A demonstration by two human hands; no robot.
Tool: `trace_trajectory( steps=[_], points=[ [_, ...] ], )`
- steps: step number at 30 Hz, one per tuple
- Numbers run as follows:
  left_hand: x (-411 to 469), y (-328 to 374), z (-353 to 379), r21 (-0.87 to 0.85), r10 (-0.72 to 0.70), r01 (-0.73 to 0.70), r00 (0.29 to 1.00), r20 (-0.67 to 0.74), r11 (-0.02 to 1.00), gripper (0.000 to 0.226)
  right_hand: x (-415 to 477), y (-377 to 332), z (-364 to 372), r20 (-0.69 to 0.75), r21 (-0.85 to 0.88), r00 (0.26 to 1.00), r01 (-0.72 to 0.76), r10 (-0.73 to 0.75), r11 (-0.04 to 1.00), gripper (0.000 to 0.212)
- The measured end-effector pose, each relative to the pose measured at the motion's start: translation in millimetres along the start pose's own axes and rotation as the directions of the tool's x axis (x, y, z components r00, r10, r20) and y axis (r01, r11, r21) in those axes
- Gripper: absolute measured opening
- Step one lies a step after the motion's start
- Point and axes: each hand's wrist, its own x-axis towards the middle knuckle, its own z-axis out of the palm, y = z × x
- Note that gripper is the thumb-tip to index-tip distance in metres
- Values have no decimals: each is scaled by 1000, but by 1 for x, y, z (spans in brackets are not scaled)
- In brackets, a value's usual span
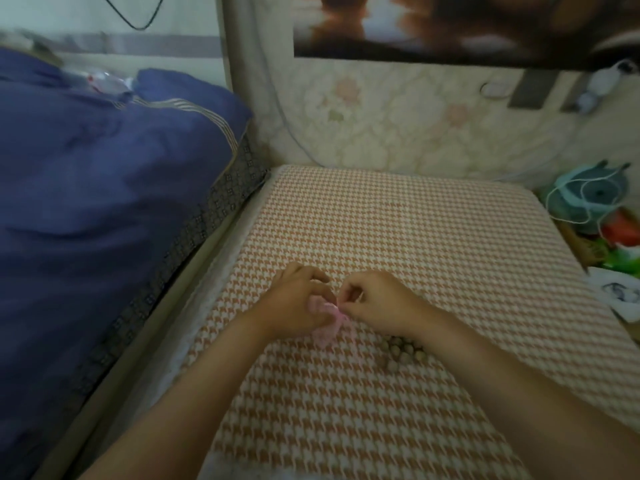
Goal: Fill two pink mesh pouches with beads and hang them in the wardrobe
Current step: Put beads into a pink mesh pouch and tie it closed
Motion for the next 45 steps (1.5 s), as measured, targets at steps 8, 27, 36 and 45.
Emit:
trace_trajectory(
  steps=[8, 27, 36, 45],
  points=[
    [-64, 57, -16, -342, -45, 6, 994, -105, 940, 3, -89, -46, -7, -172, 402, 966, -111, 194, 909, 21],
    [-79, 75, 5, -453, -161, 81, 977, -141, 888, 18, -115, -42, 32, -285, 512, 900, -147, 329, 846, 7],
    [-4, 54, 1, -391, -171, 183, 983, 65, 902, 4, -55, 5, 20, -315, 293, 934, -71, 166, 953, 13],
    [69, 27, 12, -624, -252, 211, 967, 23, 752, 14, 15, 40, -6, -177, 110, 977, -100, 118, 989, 24]
  ],
)
